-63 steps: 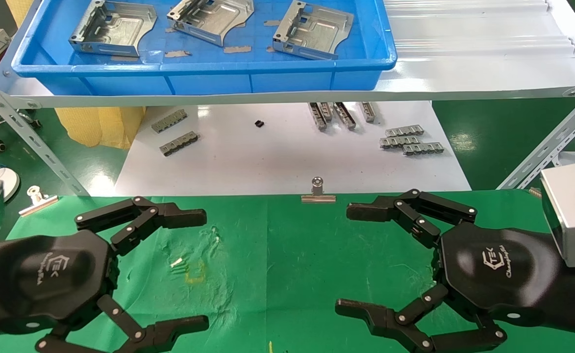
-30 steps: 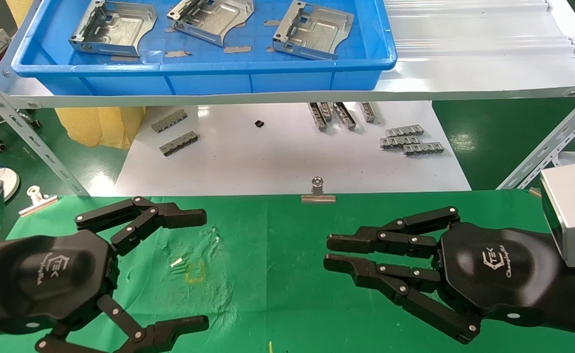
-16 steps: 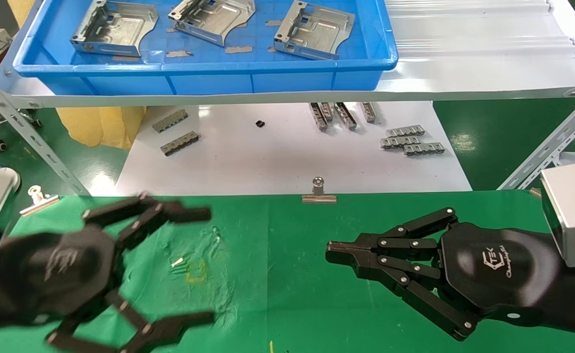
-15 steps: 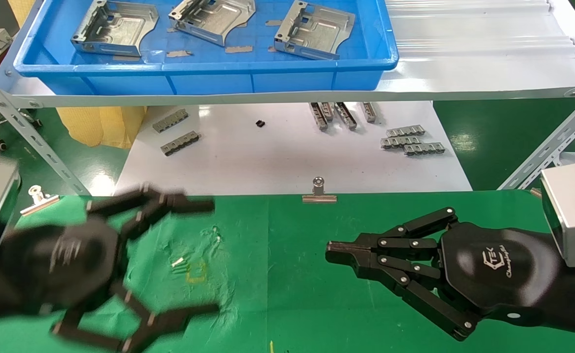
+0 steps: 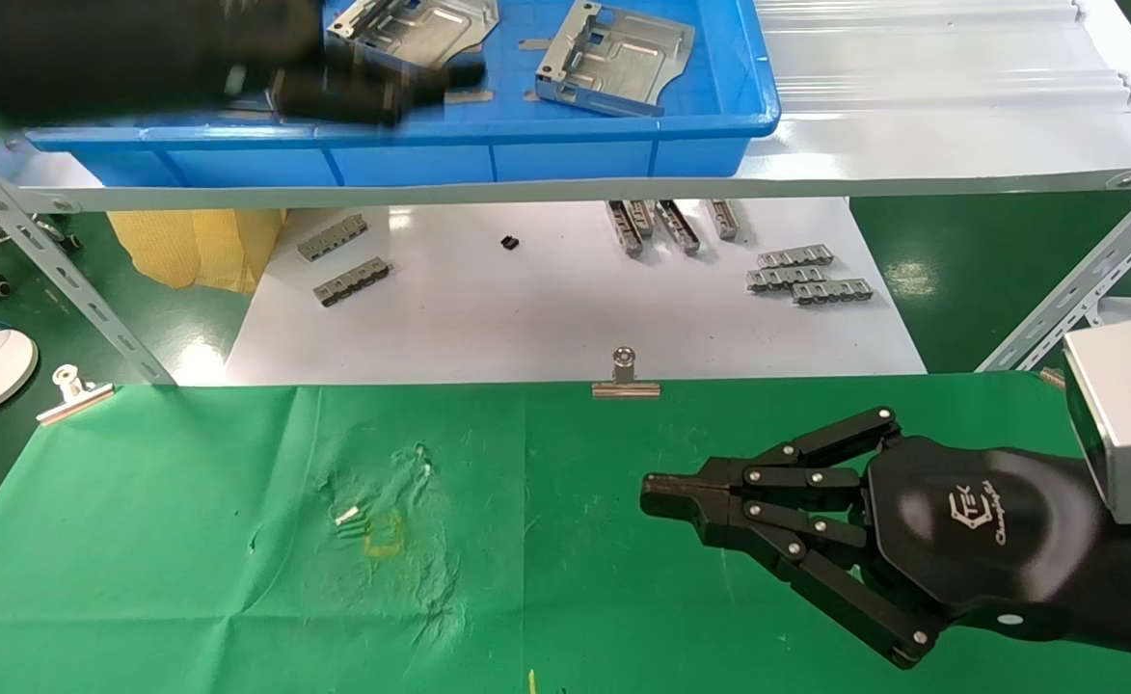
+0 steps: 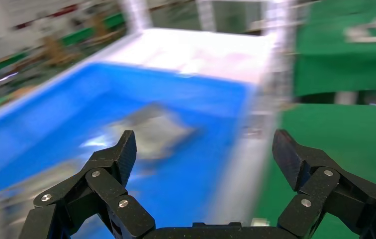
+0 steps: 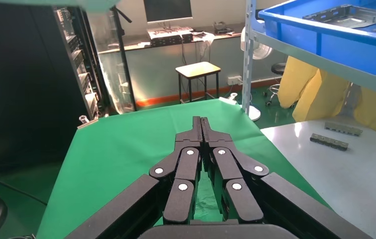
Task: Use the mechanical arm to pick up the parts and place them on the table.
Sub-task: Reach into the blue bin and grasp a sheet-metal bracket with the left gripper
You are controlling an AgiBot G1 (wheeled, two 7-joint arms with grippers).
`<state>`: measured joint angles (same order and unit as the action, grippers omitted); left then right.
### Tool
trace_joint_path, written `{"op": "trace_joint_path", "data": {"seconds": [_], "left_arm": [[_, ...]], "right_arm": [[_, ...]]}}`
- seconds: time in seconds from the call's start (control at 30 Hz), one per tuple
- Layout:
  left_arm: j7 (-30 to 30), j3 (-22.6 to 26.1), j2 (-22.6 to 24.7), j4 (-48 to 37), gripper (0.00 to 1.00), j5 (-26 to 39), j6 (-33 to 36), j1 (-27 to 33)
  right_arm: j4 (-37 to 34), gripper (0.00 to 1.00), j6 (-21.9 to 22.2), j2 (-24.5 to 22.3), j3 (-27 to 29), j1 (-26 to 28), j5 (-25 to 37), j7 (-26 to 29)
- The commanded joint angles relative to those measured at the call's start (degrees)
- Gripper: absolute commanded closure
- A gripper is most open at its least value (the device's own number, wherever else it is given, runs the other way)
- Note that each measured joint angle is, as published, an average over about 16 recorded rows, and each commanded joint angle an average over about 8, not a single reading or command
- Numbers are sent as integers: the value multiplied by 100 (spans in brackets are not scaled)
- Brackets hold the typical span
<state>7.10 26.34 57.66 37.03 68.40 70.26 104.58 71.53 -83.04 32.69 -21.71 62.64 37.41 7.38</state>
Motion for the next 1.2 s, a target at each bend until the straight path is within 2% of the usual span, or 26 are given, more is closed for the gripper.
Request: {"op": "trace_joint_path", "data": {"seconds": [0.03, 0.3, 0.37, 0.4, 0.43, 0.5, 0.6, 0.63, 0.67, 0.73, 0.77, 1.2], "left_arm": [[-217, 115, 315, -744, 0, 357, -343, 452], [-688, 338, 1355, -2614, 0, 991, -1976, 1275], [-694, 350, 1523, -2931, 5, 1024, -2222, 1348], [-692, 353, 1589, -3053, 13, 1032, -2320, 1372], [-686, 352, 1644, -3161, 25, 1034, -2410, 1392], [-662, 347, 1729, -3336, 50, 1030, -2564, 1417], [-596, 352, 1806, -3535, 87, 1040, -2761, 1425], [-572, 363, 1825, -3585, 96, 1057, -2820, 1425], [-544, 376, 1842, -3630, 100, 1075, -2876, 1421], [-478, 404, 1868, -3700, 100, 1116, -2972, 1410], [-443, 419, 1878, -3725, 100, 1138, -3014, 1404], [-75, 488, 1891, -3690, 100, 1240, -3153, 1339]], "right_arm": [[0, 100, 0, 0, 0, 0, 0, 0], [0, 100, 0, 0, 0, 0, 0, 0], [0, 100, 0, 0, 0, 0, 0, 0], [0, 100, 0, 0, 0, 0, 0, 0], [0, 98, 0, 0, 0, 0, 0, 0], [0, 87, 0, 0, 0, 0, 0, 0], [0, 50, 0, 0, 0, 0, 0, 0], [0, 37, 0, 0, 0, 0, 0, 0], [0, 25, 0, 0, 0, 0, 0, 0], [0, 6, 0, 0, 0, 0, 0, 0], [0, 0, 0, 0, 0, 0, 0, 0], [0, 0, 0, 0, -1, 0, 0, 0]]}}
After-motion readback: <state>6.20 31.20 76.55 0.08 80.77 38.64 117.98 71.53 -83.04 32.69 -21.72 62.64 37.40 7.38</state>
